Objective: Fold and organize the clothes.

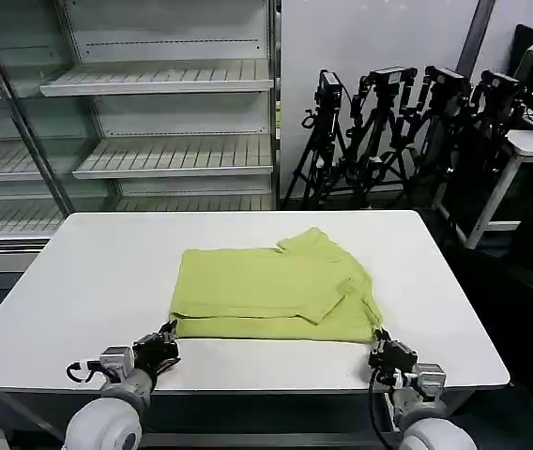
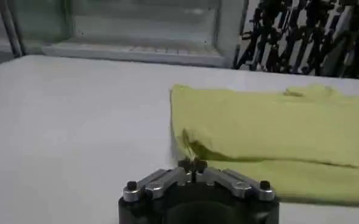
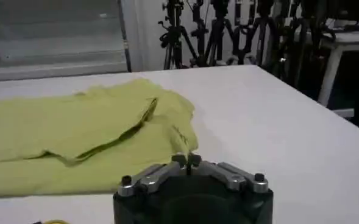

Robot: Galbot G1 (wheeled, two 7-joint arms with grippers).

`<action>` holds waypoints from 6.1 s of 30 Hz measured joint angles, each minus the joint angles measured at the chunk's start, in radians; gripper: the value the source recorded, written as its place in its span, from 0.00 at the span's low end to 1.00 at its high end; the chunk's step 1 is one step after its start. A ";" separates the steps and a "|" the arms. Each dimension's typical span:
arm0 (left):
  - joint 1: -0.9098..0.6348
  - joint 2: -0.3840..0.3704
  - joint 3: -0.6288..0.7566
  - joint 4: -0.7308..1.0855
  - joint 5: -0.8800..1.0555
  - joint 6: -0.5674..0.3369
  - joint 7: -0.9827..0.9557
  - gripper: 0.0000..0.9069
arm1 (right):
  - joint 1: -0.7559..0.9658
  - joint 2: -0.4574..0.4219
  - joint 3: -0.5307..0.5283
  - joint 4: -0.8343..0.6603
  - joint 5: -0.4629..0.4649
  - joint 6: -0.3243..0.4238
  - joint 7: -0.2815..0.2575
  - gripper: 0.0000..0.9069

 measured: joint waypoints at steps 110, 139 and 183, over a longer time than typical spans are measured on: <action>-0.649 0.039 0.326 0.594 -0.160 -0.004 -0.108 0.03 | 1.011 0.154 -0.320 -1.018 0.296 -0.056 0.061 0.00; -0.538 0.080 0.232 0.401 -0.173 -0.016 -0.056 0.03 | 0.910 0.089 -0.352 -0.789 0.230 0.078 0.051 0.00; -0.169 0.158 0.097 0.083 0.009 -0.015 0.050 0.02 | 0.231 -0.057 -0.085 -0.155 0.081 0.139 -0.041 0.00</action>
